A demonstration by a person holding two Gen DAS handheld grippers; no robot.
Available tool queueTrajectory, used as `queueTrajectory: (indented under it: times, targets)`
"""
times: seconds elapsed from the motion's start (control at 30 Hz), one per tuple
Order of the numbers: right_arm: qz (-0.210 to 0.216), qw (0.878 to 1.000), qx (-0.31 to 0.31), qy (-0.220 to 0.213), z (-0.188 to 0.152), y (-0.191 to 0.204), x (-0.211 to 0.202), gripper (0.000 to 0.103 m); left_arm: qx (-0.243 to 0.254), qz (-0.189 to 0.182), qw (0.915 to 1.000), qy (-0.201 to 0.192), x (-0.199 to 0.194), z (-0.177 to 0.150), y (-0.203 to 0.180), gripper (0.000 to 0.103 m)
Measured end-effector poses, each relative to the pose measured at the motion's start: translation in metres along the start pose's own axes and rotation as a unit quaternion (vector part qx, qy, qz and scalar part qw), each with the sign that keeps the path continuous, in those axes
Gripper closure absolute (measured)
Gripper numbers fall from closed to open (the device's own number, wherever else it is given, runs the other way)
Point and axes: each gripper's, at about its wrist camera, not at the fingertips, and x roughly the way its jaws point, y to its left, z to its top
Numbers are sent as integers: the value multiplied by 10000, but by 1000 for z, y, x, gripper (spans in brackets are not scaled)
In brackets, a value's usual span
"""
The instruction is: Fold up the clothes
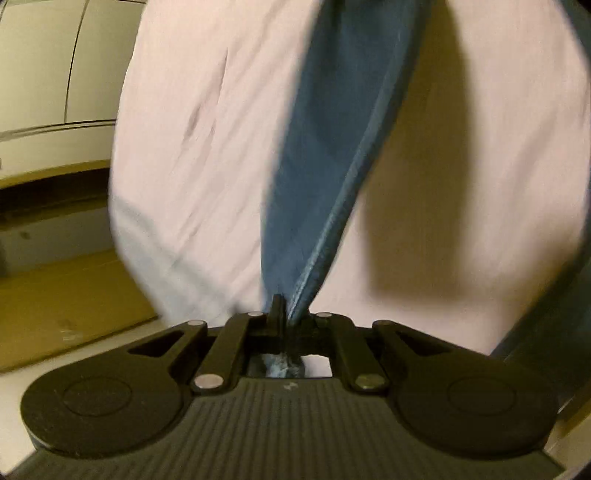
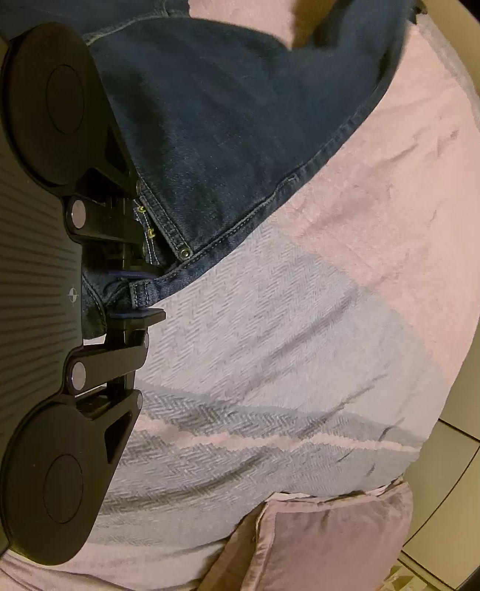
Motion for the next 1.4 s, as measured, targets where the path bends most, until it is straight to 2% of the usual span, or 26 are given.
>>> queueTrajectory:
  times: [0.1,0.27,0.37,0.47,0.57,0.63,0.7,0.77,0.87,0.93,1.03,1.07,1.17,1.3,1.4]
  targets:
    - [-169,9998,-53,126,14,9,12,89,23,38,9999,120,27,-21,-6,99]
    - [-278,9985,-44,462,35,14,25,88,-151,-102,9996,-228,54,-30,-26,99]
    - [-263,9980,-144,557,43,18,21,88,-336,35,9987,-377,62,-57,-22,99]
    - [-242,9978,-315,529,49,24,13,88,-429,254,9983,-311,70,-87,-23,99]
    - [-308,9972,-411,542,58,37,23,88,-570,288,9977,-213,87,-90,-31,99]
    - [-453,9958,-482,639,63,47,39,88,-493,227,9983,-231,103,-78,-46,96]
    - [-550,9945,-526,716,65,52,56,87,-335,58,9993,-129,118,-66,-64,83]
    - [-747,9931,-513,740,66,51,66,77,-220,-210,9995,-87,121,-61,-78,72]
    - [-854,9943,-266,576,68,44,60,59,-442,-551,9971,-275,108,-57,-78,70]
    - [-820,9958,-16,415,66,37,45,55,-681,-843,9928,-506,95,-54,-68,69]
    - [-747,9956,507,233,49,25,21,50,-865,-1075,9859,-948,81,-17,-58,68]
    - [-703,9947,727,189,41,21,15,47,-869,-1144,9834,-1109,76,-1,-54,63]
    - [-363,9875,1525,130,9,8,8,41,-880,-1351,9740,-1590,61,46,-45,59]
    - [142,9699,2425,162,-35,-10,14,39,-890,-1620,9573,-2224,41,109,-33,58]
    - [872,9449,3154,-90,-57,-24,21,39,-688,-1784,9462,-2610,30,171,-32,58]
